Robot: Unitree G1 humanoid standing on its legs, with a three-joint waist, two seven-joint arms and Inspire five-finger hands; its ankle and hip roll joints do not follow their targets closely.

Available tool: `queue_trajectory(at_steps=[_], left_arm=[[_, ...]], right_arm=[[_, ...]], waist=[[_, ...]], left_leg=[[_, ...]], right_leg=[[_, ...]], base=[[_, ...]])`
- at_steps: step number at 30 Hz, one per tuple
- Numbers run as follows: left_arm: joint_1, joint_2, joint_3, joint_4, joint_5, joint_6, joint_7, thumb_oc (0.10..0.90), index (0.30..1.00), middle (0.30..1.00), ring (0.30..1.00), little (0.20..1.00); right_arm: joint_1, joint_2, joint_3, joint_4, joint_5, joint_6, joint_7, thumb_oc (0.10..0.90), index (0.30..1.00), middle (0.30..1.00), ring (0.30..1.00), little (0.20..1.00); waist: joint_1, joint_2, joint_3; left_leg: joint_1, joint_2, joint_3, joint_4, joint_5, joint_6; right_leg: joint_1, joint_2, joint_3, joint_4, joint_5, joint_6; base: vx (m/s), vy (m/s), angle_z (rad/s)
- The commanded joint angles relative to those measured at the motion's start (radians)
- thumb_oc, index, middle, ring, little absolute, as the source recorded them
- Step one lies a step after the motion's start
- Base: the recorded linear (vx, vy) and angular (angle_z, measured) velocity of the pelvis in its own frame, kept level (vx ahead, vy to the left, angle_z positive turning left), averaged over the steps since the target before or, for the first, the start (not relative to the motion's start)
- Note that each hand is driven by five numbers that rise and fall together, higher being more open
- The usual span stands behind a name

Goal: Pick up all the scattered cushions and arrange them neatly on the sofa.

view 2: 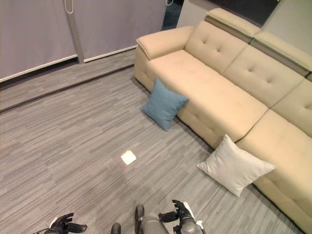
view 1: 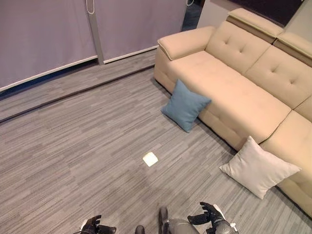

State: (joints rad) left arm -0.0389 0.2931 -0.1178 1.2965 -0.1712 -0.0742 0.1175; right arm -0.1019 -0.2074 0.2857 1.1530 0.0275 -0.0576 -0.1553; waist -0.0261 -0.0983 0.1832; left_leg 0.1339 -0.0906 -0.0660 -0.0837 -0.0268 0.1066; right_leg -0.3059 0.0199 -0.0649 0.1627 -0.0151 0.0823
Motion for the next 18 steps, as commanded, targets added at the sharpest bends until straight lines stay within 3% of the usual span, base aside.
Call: queue_trajectory(at_steps=[1, 3, 5, 7, 8, 9, 11, 13, 15, 18], left_arm=[[-0.002, 0.014, -0.005, -0.019, 0.032, -0.023, 0.003, 0.8, 0.9, 0.9, 0.9, 0.9], [0.0, 0.011, -0.005, -0.017, 0.037, -0.021, 0.004, 0.8, 0.9, 0.9, 0.9, 0.9], [0.013, 0.001, 0.001, -0.01, 0.028, -0.022, 0.005, 0.8, 0.9, 0.9, 0.9, 0.9], [0.015, -0.002, 0.002, -0.013, 0.026, -0.021, 0.004, 0.8, 0.9, 0.9, 0.9, 0.9], [0.011, -0.001, -0.002, -0.018, 0.022, -0.02, 0.002, 0.8, 0.9, 0.9, 0.9, 0.9], [0.006, 0.002, -0.003, -0.025, 0.015, -0.02, 0.004, 0.8, 0.9, 0.9, 0.9, 0.9], [-0.003, 0.007, -0.006, -0.037, 0.006, -0.019, 0.008, 0.8, 0.9, 0.9, 0.9, 0.9], [-0.004, 0.01, -0.007, -0.041, 0.002, -0.017, 0.009, 0.8, 0.9, 0.9, 0.9, 0.9], [0.001, 0.009, -0.007, -0.041, 0.002, -0.016, 0.008, 0.8, 0.9, 0.9, 0.9, 0.9], [0.014, 0.008, 0.002, -0.039, -0.006, -0.017, 0.01, 0.8, 0.9, 0.9, 0.9, 0.9]], right_arm=[[0.023, -0.062, -0.005, 0.017, 0.021, -0.002, -0.014, 0.8, 0.9, 0.9, 0.9, 0.9], [0.034, -0.06, -0.013, 0.019, 0.028, -0.003, -0.014, 0.8, 0.9, 0.9, 0.9, 0.9], [0.066, -0.062, -0.044, 0.025, 0.051, -0.01, -0.015, 0.8, 0.9, 0.9, 0.9, 0.9], [0.069, -0.061, -0.048, 0.028, 0.054, -0.009, -0.013, 0.8, 0.9, 0.9, 0.9, 0.9], [0.063, -0.065, -0.046, 0.032, 0.059, -0.012, -0.013, 0.8, 0.9, 0.9, 0.9, 0.9], [0.06, -0.068, -0.044, 0.028, 0.062, -0.013, -0.014, 0.8, 0.9, 0.9, 0.9, 0.9], [0.053, -0.075, -0.044, 0.031, 0.071, -0.012, -0.018, 0.8, 0.9, 0.9, 0.9, 0.9], [0.054, -0.078, -0.042, 0.035, 0.076, -0.005, -0.019, 0.8, 0.9, 0.9, 0.9, 0.9], [0.056, -0.08, -0.042, 0.037, 0.076, -0.003, -0.022, 0.8, 0.9, 0.9, 0.9, 0.9], [0.058, -0.08, -0.041, 0.034, 0.071, -0.004, -0.025, 0.8, 0.9, 0.9, 0.9, 0.9]], waist=[[-0.013, 0.007, -0.002], [-0.017, 0.009, -0.013], [-0.034, 0.019, -0.049], [-0.038, 0.021, -0.052], [-0.033, 0.01, -0.039], [-0.026, -0.003, -0.023], [-0.008, -0.024, -0.008], [0.003, -0.036, -0.006], [0.01, -0.046, -0.013], [0.026, -0.039, -0.019]], left_leg=[[-0.005, -0.028, -0.076, 0.078, -0.095, -0.065], [0.011, -0.022, -0.085, 0.072, -0.096, -0.07], [0.031, 0.007, -0.078, 0.1, -0.103, -0.115], [0.023, 0.016, -0.068, 0.144, -0.093, -0.131], [-0.04, 0.016, -0.033, 0.301, -0.055, -0.165], [-0.099, 0.018, -0.005, 0.391, -0.032, -0.174], [-0.192, 0.034, 0.051, 0.52, -0.034, -0.161], [-0.247, 0.062, 0.104, 0.537, -0.061, -0.139], [-0.279, 0.071, 0.143, 0.465, -0.09, -0.121], [-0.308, 0.062, 0.142, 0.322, -0.051, -0.128]], right_leg=[[0.124, 0.024, 0.006, -0.027, 0.016, 0.012], [0.132, 0.033, 0.018, -0.027, 0.012, 0.004], [0.178, 0.028, -0.003, -0.057, 0.0, -0.014], [0.197, 0.029, -0.008, -0.07, -0.002, -0.018], [0.238, 0.023, 0.001, -0.097, 0.0, -0.025], [0.254, 0.014, 0.011, -0.104, 0.0, -0.034], [0.283, 0.001, 0.014, -0.122, -0.009, -0.045], [0.303, -0.011, 0.009, -0.13, -0.022, -0.049], [0.324, -0.02, 0.009, -0.14, -0.035, -0.044], [0.36, -0.009, 0.019, -0.149, -0.062, -0.039]], base=[[0.33, -0.06, 0.47], [0.21, -0.041, 0.44], [0.33, -0.096, 0.53], [0.25, -0.1, 0.48], [0.22, -0.119, 0.49], [0.15, -0.111, 0.24], [0.11, -0.088, -0.22], [0.17, -0.045, -0.19], [0.24, 0.014, 0.08], [0.26, 0.073, 0.09]])
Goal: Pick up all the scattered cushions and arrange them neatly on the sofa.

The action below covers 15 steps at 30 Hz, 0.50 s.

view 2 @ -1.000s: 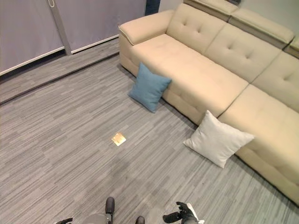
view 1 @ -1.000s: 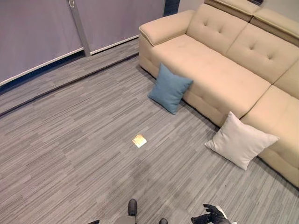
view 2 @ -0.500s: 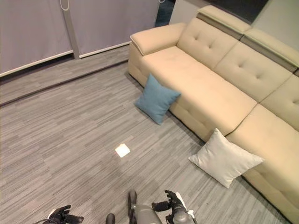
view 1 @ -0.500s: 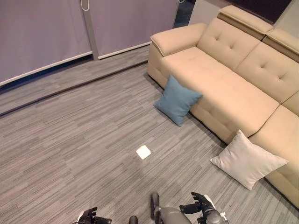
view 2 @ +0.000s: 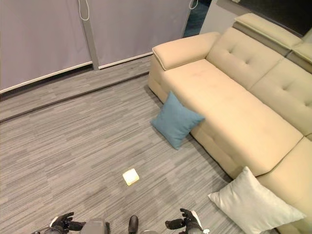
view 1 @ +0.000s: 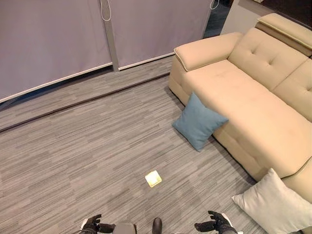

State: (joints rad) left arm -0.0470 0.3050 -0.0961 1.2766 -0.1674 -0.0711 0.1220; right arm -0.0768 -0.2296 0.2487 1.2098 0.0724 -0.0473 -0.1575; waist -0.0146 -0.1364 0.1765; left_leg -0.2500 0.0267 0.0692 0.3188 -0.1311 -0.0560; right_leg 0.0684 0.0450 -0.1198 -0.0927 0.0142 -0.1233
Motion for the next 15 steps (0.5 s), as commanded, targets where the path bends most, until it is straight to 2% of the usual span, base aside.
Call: queue_trajectory(at_steps=[1, 4, 5, 6, 10, 11, 12, 13, 14, 15], left_arm=[[0.026, -0.006, -0.016, -0.017, -0.011, -0.021, 0.007, 0.8, 0.9, 0.9, 0.9, 0.9], [0.035, -0.012, -0.017, -0.014, -0.02, -0.025, 0.009, 0.8, 0.9, 0.9, 0.9, 0.9], [0.035, -0.012, -0.017, -0.014, -0.02, -0.025, 0.009, 0.8, 0.9, 0.9, 0.9, 0.9], [0.043, -0.014, -0.008, -0.004, -0.013, -0.02, 0.001, 0.8, 0.9, 0.9, 0.9, 0.9], [0.056, -0.012, -0.002, 0.008, 0.009, -0.012, -0.003, 0.8, 0.9, 0.9, 0.9, 0.9], [0.055, -0.01, -0.004, 0.007, 0.01, -0.011, -0.007, 0.8, 0.9, 0.9, 0.9, 0.9], [0.051, 0.0, -0.005, 0.003, 0.011, -0.007, -0.009, 0.8, 0.9, 0.9, 0.9, 0.9], [0.051, 0.0, -0.005, 0.003, 0.011, -0.007, -0.009, 0.8, 0.9, 0.9, 0.9, 0.9], [0.04, 0.01, -0.008, -0.005, 0.006, -0.008, -0.004, 0.8, 0.9, 0.9, 0.9, 0.9], [0.04, 0.01, -0.008, -0.005, 0.006, -0.008, -0.004, 0.8, 0.9, 0.9, 0.9, 0.9]], right_arm=[[0.032, -0.058, -0.003, -0.025, 0.025, -0.013, -0.023, 0.8, 0.9, 0.9, 0.9, 0.9], [0.029, -0.057, 0.005, -0.027, 0.013, -0.014, -0.027, 0.8, 0.9, 0.9, 0.9, 0.9], [0.029, -0.057, 0.005, -0.027, 0.013, -0.014, -0.027, 0.8, 0.9, 0.9, 0.9, 0.9], [0.029, -0.053, 0.003, -0.027, 0.001, -0.014, -0.021, 0.8, 0.9, 0.9, 0.9, 0.9], [0.029, -0.039, 0.003, -0.017, -0.016, -0.012, -0.016, 0.8, 0.9, 0.9, 0.9, 0.9], [0.028, -0.036, 0.004, -0.019, -0.016, -0.011, -0.013, 0.8, 0.9, 0.9, 0.9, 0.9], [0.018, -0.029, 0.008, -0.031, -0.017, -0.011, -0.007, 0.8, 0.9, 0.9, 0.9, 0.9], [0.018, -0.029, 0.008, -0.031, -0.017, -0.011, -0.007, 0.8, 0.9, 0.9, 0.9, 0.9], [-0.005, -0.021, 0.018, -0.056, -0.023, -0.016, -0.009, 0.8, 0.9, 0.9, 0.9, 0.9], [-0.005, -0.021, 0.018, -0.056, -0.023, -0.016, -0.009, 0.8, 0.9, 0.9, 0.9, 0.9]], waist=[[0.023, 0.005, -0.013], [0.048, 0.019, -0.01], [0.048, 0.019, -0.01], [0.05, 0.029, -0.028], [0.051, 0.024, -0.056], [0.05, 0.023, -0.057], [0.044, 0.027, -0.048], [0.045, 0.027, -0.048], [0.038, 0.044, -0.026], [0.038, 0.043, -0.026]], left_leg=[[0.055, -0.061, -0.004, -0.12, 0.091, 0.028], [0.002, -0.076, -0.036, -0.182, 0.168, 0.014], [0.003, -0.076, -0.036, -0.182, 0.168, 0.014], [0.05, -0.07, -0.048, -0.26, 0.169, 0.029], [0.103, -0.089, -0.042, -0.245, 0.137, 0.057], [0.118, -0.092, -0.042, -0.247, 0.127, 0.065], [0.147, -0.092, -0.039, -0.245, 0.104, 0.084], [0.147, -0.092, -0.038, -0.245, 0.104, 0.085], [0.183, -0.081, -0.03, -0.245, 0.081, 0.105], [0.184, -0.081, -0.03, -0.245, 0.081, 0.105]], right_leg=[[0.002, -0.025, 0.084, 0.103, -0.102, 0.167], [0.048, -0.006, 0.121, 0.102, -0.122, 0.166], [0.048, -0.006, 0.121, 0.102, -0.122, 0.166], [0.057, -0.003, 0.135, 0.118, -0.139, 0.17], [0.05, -0.04, 0.144, 0.207, -0.133, 0.205], [0.036, -0.047, 0.146, 0.25, -0.117, 0.216], [-0.02, -0.06, 0.145, 0.38, -0.066, 0.239], [-0.021, -0.061, 0.146, 0.382, -0.067, 0.239], [-0.093, -0.091, 0.103, 0.519, -0.006, 0.263], [-0.093, -0.091, 0.103, 0.52, -0.007, 0.263]], base=[[0.25, 0.11, 0.05], [0.23, 0.111, -0.18], [0.25, 0.166, -0.65], [0.28, 0.196, -0.85], [0.27, 0.199, -0.48], [0.24, 0.21, -0.18], [0.17, 0.163, -0.14], [0.2, 0.231, -0.04], [0.1, 0.124, 0.02], [0.14, 0.167, 0.05]])
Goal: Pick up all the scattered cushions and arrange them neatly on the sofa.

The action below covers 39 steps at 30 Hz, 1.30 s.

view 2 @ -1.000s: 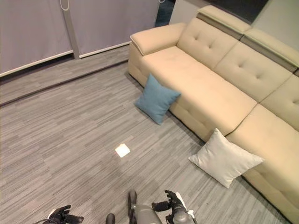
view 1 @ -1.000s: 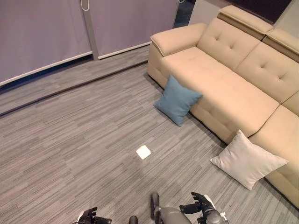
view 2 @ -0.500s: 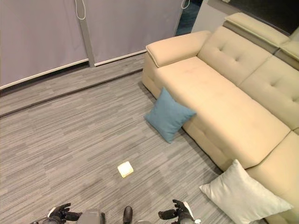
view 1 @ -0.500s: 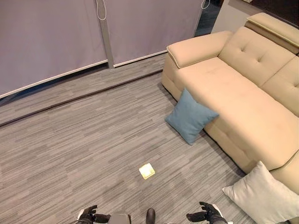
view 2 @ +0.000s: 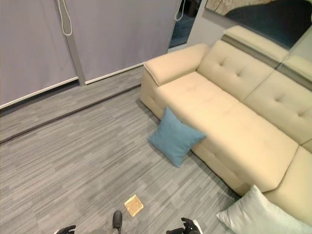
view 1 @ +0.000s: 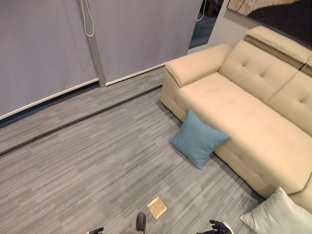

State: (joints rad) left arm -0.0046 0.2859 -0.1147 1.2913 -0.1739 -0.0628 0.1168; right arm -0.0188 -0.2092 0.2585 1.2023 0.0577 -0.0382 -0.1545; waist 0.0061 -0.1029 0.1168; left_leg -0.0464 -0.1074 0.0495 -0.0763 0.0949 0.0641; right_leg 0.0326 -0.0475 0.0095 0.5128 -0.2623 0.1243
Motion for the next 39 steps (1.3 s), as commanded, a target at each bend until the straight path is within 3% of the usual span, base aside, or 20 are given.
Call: queue_trajectory(at_steps=[1, 4, 5, 9, 11, 12, 13, 15, 17, 18, 19, 23, 25, 27, 29, 31, 35, 39], left_arm=[[-0.004, 0.031, 0.012, -0.021, 0.009, -0.017, 0.003, 0.8, 0.9, 0.9, 0.9, 0.9], [-0.005, 0.032, 0.015, -0.028, 0.0, -0.019, 0.002, 0.8, 0.9, 0.9, 0.9, 0.9], [-0.01, 0.034, 0.017, -0.031, -0.008, -0.022, -0.002, 0.8, 0.9, 0.9, 0.9, 0.9], [-0.01, 0.027, 0.022, -0.019, -0.003, -0.025, -0.005, 0.8, 0.9, 0.9, 0.9, 0.9], [-0.006, 0.024, 0.021, -0.011, 0.018, -0.028, -0.008, 0.8, 0.9, 0.9, 0.9, 0.9], [0.003, 0.019, 0.017, -0.011, 0.028, -0.027, -0.008, 0.8, 0.9, 0.9, 0.9, 0.9], [0.007, 0.013, 0.015, -0.006, 0.036, -0.026, -0.011, 0.8, 0.9, 0.9, 0.9, 0.9], [0.01, 0.01, 0.014, -0.002, 0.041, -0.026, -0.013, 0.8, 0.9, 0.9, 0.9, 0.9], [0.007, 0.003, 0.004, -0.011, 0.045, -0.027, -0.015, 0.8, 0.9, 0.9, 0.9, 0.9], [-0.005, 0.004, -0.003, -0.025, 0.035, -0.028, -0.013, 0.8, 0.9, 0.9, 0.9, 0.9], [-0.009, 0.002, -0.004, -0.029, 0.023, -0.028, -0.011, 0.8, 0.9, 0.9, 0.9, 0.9], [-0.012, 0.002, -0.014, -0.029, 0.02, -0.026, -0.009, 0.8, 0.9, 0.9, 0.9, 0.9], [-0.015, 0.003, -0.018, -0.025, 0.023, -0.026, -0.008, 0.8, 0.9, 0.9, 0.9, 0.9], [-0.017, -0.001, -0.025, -0.021, 0.014, -0.032, -0.005, 0.8, 0.9, 0.9, 0.9, 0.9], [-0.018, -0.001, -0.027, -0.02, 0.011, -0.034, -0.004, 0.8, 0.9, 0.9, 0.9, 0.9], [-0.012, -0.001, -0.021, -0.009, 0.022, -0.027, -0.01, 0.8, 0.9, 0.9, 0.9, 0.9], [-0.009, -0.001, -0.024, -0.007, 0.039, -0.025, -0.017, 0.8, 0.9, 0.9, 0.9, 0.9], [-0.014, 0.013, -0.015, -0.019, 0.024, -0.024, -0.016, 0.8, 0.9, 0.9, 0.9, 0.9]], right_arm=[[-0.065, -0.038, 0.011, -0.055, -0.012, -0.027, -0.01, 0.8, 0.9, 0.9, 0.9, 0.9], [-0.067, -0.045, 0.017, -0.069, -0.019, -0.025, -0.01, 0.8, 0.9, 0.9, 0.9, 0.9], [-0.082, -0.058, 0.028, -0.084, -0.029, -0.023, -0.01, 0.8, 0.9, 0.9, 0.9, 0.9], [-0.095, -0.07, 0.036, -0.086, -0.043, -0.021, -0.011, 0.8, 0.9, 0.9, 0.9, 0.9], [-0.084, -0.075, 0.034, -0.086, -0.044, -0.023, -0.01, 0.8, 0.9, 0.9, 0.9, 0.9], [-0.071, -0.073, 0.038, -0.084, -0.041, -0.026, -0.009, 0.8, 0.9, 0.9, 0.9, 0.9], [-0.056, -0.074, 0.03, -0.072, -0.036, -0.025, -0.009, 0.8, 0.9, 0.9, 0.9, 0.9], [-0.048, -0.075, 0.028, -0.064, -0.034, -0.025, -0.007, 0.8, 0.9, 0.9, 0.9, 0.9], [-0.041, -0.078, 0.024, -0.053, -0.027, -0.027, -0.007, 0.8, 0.9, 0.9, 0.9, 0.9], [-0.053, -0.085, 0.025, -0.051, -0.016, -0.029, -0.013, 0.8, 0.9, 0.9, 0.9, 0.9], [-0.051, -0.088, 0.022, -0.051, -0.004, -0.027, -0.014, 0.8, 0.9, 0.9, 0.9, 0.9], [-0.044, -0.093, 0.016, -0.04, 0.004, -0.026, -0.018, 0.8, 0.9, 0.9, 0.9, 0.9], [-0.043, -0.094, 0.017, -0.034, 0.003, -0.025, -0.021, 0.8, 0.9, 0.9, 0.9, 0.9], [-0.046, -0.098, 0.018, -0.024, -0.003, -0.023, -0.026, 0.8, 0.9, 0.9, 0.9, 0.9], [-0.047, -0.1, 0.018, -0.021, -0.005, -0.023, -0.027, 0.8, 0.9, 0.9, 0.9, 0.9], [-0.043, -0.097, 0.012, -0.017, -0.009, -0.021, -0.024, 0.8, 0.9, 0.9, 0.9, 0.9], [-0.04, -0.082, 0.012, -0.013, -0.016, -0.02, -0.016, 0.8, 0.9, 0.9, 0.9, 0.9], [-0.061, -0.072, 0.02, -0.02, -0.026, -0.017, -0.01, 0.8, 0.9, 0.9, 0.9, 0.9]], waist=[[0.017, 0.019, 0.036], [0.013, 0.028, 0.041], [0.008, 0.029, 0.052], [-0.007, 0.018, 0.065], [-0.017, 0.011, 0.062], [-0.021, 0.005, 0.051], [-0.023, 0.005, 0.032], [-0.026, 0.007, 0.025], [-0.027, 0.003, 0.028], [-0.014, -0.005, 0.051], [-0.005, -0.013, 0.058], [0.01, -0.022, 0.062], [0.018, -0.009, 0.064], [0.033, 0.012, 0.066], [0.035, 0.015, 0.068], [0.038, 0.022, 0.051], [0.036, 0.02, 0.033], [0.056, 0.017, 0.031]], left_leg=[[-0.001, 0.06, -0.01, 0.143, -0.152, -0.012], [0.035, 0.062, -0.012, 0.124, -0.162, -0.01], [0.084, 0.056, -0.005, 0.11, -0.192, -0.017], [0.138, 0.04, -0.008, 0.106, -0.225, -0.025], [0.164, 0.031, -0.023, 0.109, -0.245, -0.027], [0.173, 0.028, -0.025, 0.11, -0.259, -0.027], [0.19, 0.037, -0.028, 0.124, -0.286, -0.039], [0.191, 0.046, -0.023, 0.146, -0.286, -0.053], [0.118, 0.084, 0.02, 0.342, -0.226, -0.11], [0.038, 0.097, 0.021, 0.493, -0.177, -0.119], [-0.016, 0.102, 0.025, 0.549, -0.179, -0.102], [-0.084, 0.097, 0.005, 0.429, -0.213, -0.084], [-0.099, 0.088, -0.034, 0.299, -0.161, -0.097], [-0.146, 0.074, -0.116, 0.199, -0.064, -0.117], [-0.155, 0.069, -0.125, 0.187, -0.048, -0.12], [-0.133, 0.072, -0.136, 0.147, -0.048, -0.11], [-0.099, 0.062, -0.117, 0.177, -0.084, -0.089], [-0.065, 0.062, -0.071, 0.193, -0.132, -0.052]], right_leg=[[-0.079, -0.011, -0.05, -0.057, 0.271, 0.013], [-0.117, -0.031, -0.107, -0.066, 0.253, -0.004], [-0.166, -0.039, -0.219, -0.238, 0.22, -0.019], [-0.214, -0.028, -0.29, -0.389, 0.281, -0.003], [-0.198, -0.007, -0.258, -0.43, 0.28, -0.001], [-0.182, 0.007, -0.233, -0.44, 0.28, -0.017], [-0.163, 0.014, -0.23, -0.452, 0.282, -0.028], [-0.144, 0.019, -0.236, -0.467, 0.28, -0.033], [-0.081, 0.024, -0.229, -0.496, 0.266, -0.053], [-0.053, 0.027, -0.213, -0.504, 0.257, -0.076], [-0.034, 0.026, -0.195, -0.507, 0.243, -0.088], [0.002, 0.022, -0.159, -0.528, 0.22, -0.079], [0.022, 0.037, -0.14, -0.534, 0.207, -0.08], [0.057, 0.063, -0.097, -0.534, 0.182, -0.085], [0.067, 0.065, -0.085, -0.53, 0.175, -0.086], [0.083, 0.067, -0.048, -0.515, 0.157, -0.083], [0.087, 0.034, -0.019, -0.462, 0.141, -0.059], [0.028, 0.001, -0.011, -0.325, 0.172, -0.018]], base=[[0.1, 0.087, -0.18], [0.2, 0.087, -0.33], [0.25, 0.03, -0.35], [0.29, -0.024, -0.51], [0.26, -0.064, 0.02], [0.37, -0.11, 0.2], [0.37, -0.12, 0.39], [0.24, -0.101, 0.37], [0.16, -0.145, 0.22], [0.14, -0.12, 0.06], [0.16, -0.081, -0.26], [0.17, 0.019, -0.43], [0.2, 0.077, -0.28], [0.24, 0.109, -0.19], [0.14, 0.073, -0.23], [0.29, 0.206, -0.73], [0.25, 0.213, -0.66], [0.16, 0.157, -0.46]])
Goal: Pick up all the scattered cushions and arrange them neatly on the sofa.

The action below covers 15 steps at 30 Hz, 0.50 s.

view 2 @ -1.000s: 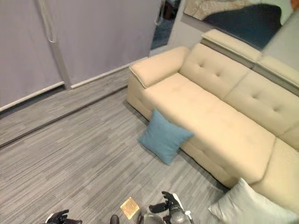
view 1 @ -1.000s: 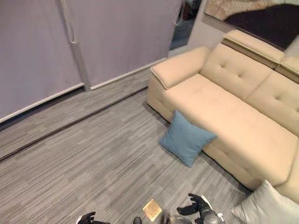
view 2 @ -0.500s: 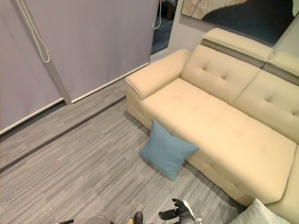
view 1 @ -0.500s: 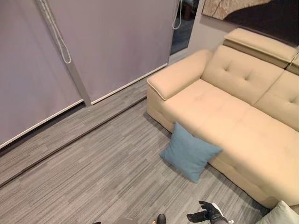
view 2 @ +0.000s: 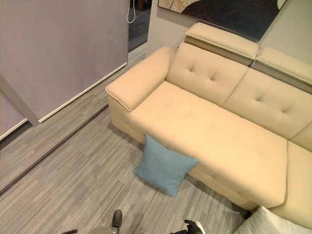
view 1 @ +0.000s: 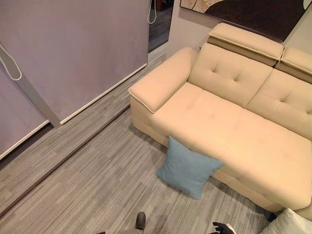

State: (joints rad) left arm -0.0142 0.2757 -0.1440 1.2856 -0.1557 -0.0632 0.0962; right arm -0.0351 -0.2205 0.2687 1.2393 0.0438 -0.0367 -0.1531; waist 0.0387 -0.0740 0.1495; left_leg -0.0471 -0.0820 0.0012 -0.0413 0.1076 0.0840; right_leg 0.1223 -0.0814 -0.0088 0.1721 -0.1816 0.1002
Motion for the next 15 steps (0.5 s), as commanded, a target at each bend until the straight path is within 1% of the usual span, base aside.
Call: queue_trajectory(at_steps=[1, 2, 3, 4, 5, 7, 9, 10, 11, 12, 13, 14, 15], left_arm=[[-0.01, 0.028, 0.013, -0.02, 0.0, -0.024, 0.006, 0.8, 0.9, 0.9, 0.9, 0.9], [-0.013, 0.033, 0.014, -0.024, -0.005, -0.023, 0.007, 0.8, 0.9, 0.9, 0.9, 0.9], [-0.016, 0.038, 0.017, -0.026, -0.011, -0.025, 0.009, 0.8, 0.9, 0.9, 0.9, 0.9], [-0.015, 0.039, 0.019, -0.026, -0.017, -0.027, 0.011, 0.8, 0.9, 0.9, 0.9, 0.9], [-0.013, 0.039, 0.021, -0.025, -0.02, -0.027, 0.012, 0.8, 0.9, 0.9, 0.9, 0.9], [-0.013, 0.041, 0.022, -0.022, -0.018, -0.026, 0.011, 0.8, 0.9, 0.9, 0.9, 0.9], [-0.013, 0.039, 0.022, -0.02, -0.014, -0.027, 0.01, 0.8, 0.9, 0.9, 0.9, 0.9], [-0.015, 0.038, 0.019, -0.019, -0.014, -0.029, 0.013, 0.8, 0.9, 0.9, 0.9, 0.9], [-0.015, 0.039, 0.02, -0.016, -0.013, -0.027, 0.009, 0.8, 0.9, 0.9, 0.9, 0.9], [-0.012, 0.036, 0.022, -0.013, -0.011, -0.029, 0.006, 0.8, 0.9, 0.9, 0.9, 0.9], [-0.013, 0.034, 0.013, -0.012, 0.003, -0.03, 0.004, 0.8, 0.9, 0.9, 0.9, 0.9], [-0.013, 0.034, 0.013, -0.012, 0.003, -0.03, 0.004, 0.8, 0.9, 0.9, 0.9, 0.9], [-0.016, 0.032, 0.009, -0.012, 0.007, -0.029, 0.005, 0.8, 0.9, 0.9, 0.9, 0.9]], right_arm=[[-0.055, -0.06, 0.013, -0.063, -0.011, -0.019, -0.012, 0.8, 0.9, 0.9, 0.9, 0.9], [-0.064, -0.058, 0.016, -0.069, -0.013, -0.017, -0.011, 0.8, 0.9, 0.9, 0.9, 0.9], [-0.07, -0.058, 0.019, -0.077, -0.013, -0.02, -0.012, 0.8, 0.9, 0.9, 0.9, 0.9], [-0.073, -0.058, 0.022, -0.084, -0.014, -0.024, -0.011, 0.8, 0.9, 0.9, 0.9, 0.9], [-0.076, -0.057, 0.026, -0.092, -0.016, -0.025, -0.013, 0.8, 0.9, 0.9, 0.9, 0.9], [-0.08, -0.063, 0.039, -0.099, -0.028, -0.024, -0.013, 0.8, 0.9, 0.9, 0.9, 0.9], [-0.089, -0.072, 0.051, -0.107, -0.039, -0.025, -0.017, 0.8, 0.9, 0.9, 0.9, 0.9], [-0.092, -0.076, 0.057, -0.114, -0.046, -0.026, -0.016, 0.8, 0.9, 0.9, 0.9, 0.9], [-0.091, -0.076, 0.055, -0.112, -0.045, -0.021, -0.011, 0.8, 0.9, 0.9, 0.9, 0.9], [-0.091, -0.078, 0.048, -0.112, -0.041, -0.023, -0.009, 0.8, 0.9, 0.9, 0.9, 0.9], [-0.084, -0.082, 0.048, -0.12, -0.039, -0.026, -0.008, 0.8, 0.9, 0.9, 0.9, 0.9], [-0.084, -0.081, 0.048, -0.12, -0.039, -0.026, -0.008, 0.8, 0.9, 0.9, 0.9, 0.9], [-0.079, -0.081, 0.049, -0.123, -0.035, -0.027, -0.007, 0.8, 0.9, 0.9, 0.9, 0.9]], waist=[[0.02, -0.011, 0.006], [0.018, -0.008, 0.015], [0.015, -0.003, 0.024], [0.015, 0.002, 0.029], [0.014, 0.005, 0.031], [0.011, 0.007, 0.031], [0.008, 0.004, 0.03], [0.001, 0.001, 0.033], [-0.005, -0.002, 0.032], [-0.011, -0.004, 0.03], [-0.016, -0.007, 0.03], [-0.018, -0.009, 0.028], [-0.023, -0.012, 0.028]], left_leg=[[-0.052, 0.036, -0.017, 0.158, -0.153, -0.059], [-0.04, 0.039, -0.011, 0.157, -0.161, -0.051], [-0.035, 0.043, -0.01, 0.16, -0.167, -0.045], [-0.027, 0.046, -0.005, 0.16, -0.176, -0.041], [-0.011, 0.048, 0.0, 0.157, -0.185, -0.038], [0.022, 0.052, 0.004, 0.139, -0.2, -0.04], [0.057, 0.056, 0.018, 0.12, -0.22, -0.045], [0.081, 0.055, 0.021, 0.113, -0.236, -0.048], [0.095, 0.054, 0.022, 0.113, -0.243, -0.051], [0.117, 0.062, 0.024, 0.112, -0.256, -0.059], [0.131, 0.061, 0.021, 0.123, -0.274, -0.064], [0.128, 0.06, 0.02, 0.122, -0.27, -0.064], [0.121, 0.065, 0.022, 0.143, -0.269, -0.073]], right_leg=[[-0.098, 0.029, 0.01, 0.079, 0.126, 0.019], [-0.134, 0.026, 0.011, 0.141, 0.146, 0.029], [-0.165, 0.021, -0.004, 0.183, 0.158, 0.039], [-0.19, 0.01, -0.029, 0.203, 0.159, 0.038], [-0.208, 0.0, -0.057, 0.207, 0.153, 0.029], [-0.225, -0.014, -0.122, 0.144, 0.129, 0.013], [-0.253, -0.019, -0.185, 0.047, 0.144, 0.005], [-0.284, -0.009, -0.209, 0.003, 0.165, 0.004], [-0.284, -0.003, -0.213, -0.02, 0.164, 0.005], [-0.283, -0.007, -0.222, -0.025, 0.169, 0.012], [-0.256, 0.005, -0.211, -0.043, 0.159, 0.003], [-0.258, 0.003, -0.212, -0.045, 0.161, 0.003], [-0.248, 0.018, -0.192, -0.049, 0.155, -0.009]], base=[[0.13, 0.128, -0.8], [0.11, 0.123, -0.7], [0.08, 0.102, -0.56], [0.1, 0.08, -0.39], [0.16, 0.048, -0.59], [0.21, -0.025, -0.61], [0.24, -0.085, -0.27], [0.27, -0.094, -0.43], [0.29, -0.099, -0.54], [0.3, -0.118, -0.4], [0.21, -0.093, -0.06], [0.18, -0.11, 0.12], [0.13, -0.112, 0.29]])
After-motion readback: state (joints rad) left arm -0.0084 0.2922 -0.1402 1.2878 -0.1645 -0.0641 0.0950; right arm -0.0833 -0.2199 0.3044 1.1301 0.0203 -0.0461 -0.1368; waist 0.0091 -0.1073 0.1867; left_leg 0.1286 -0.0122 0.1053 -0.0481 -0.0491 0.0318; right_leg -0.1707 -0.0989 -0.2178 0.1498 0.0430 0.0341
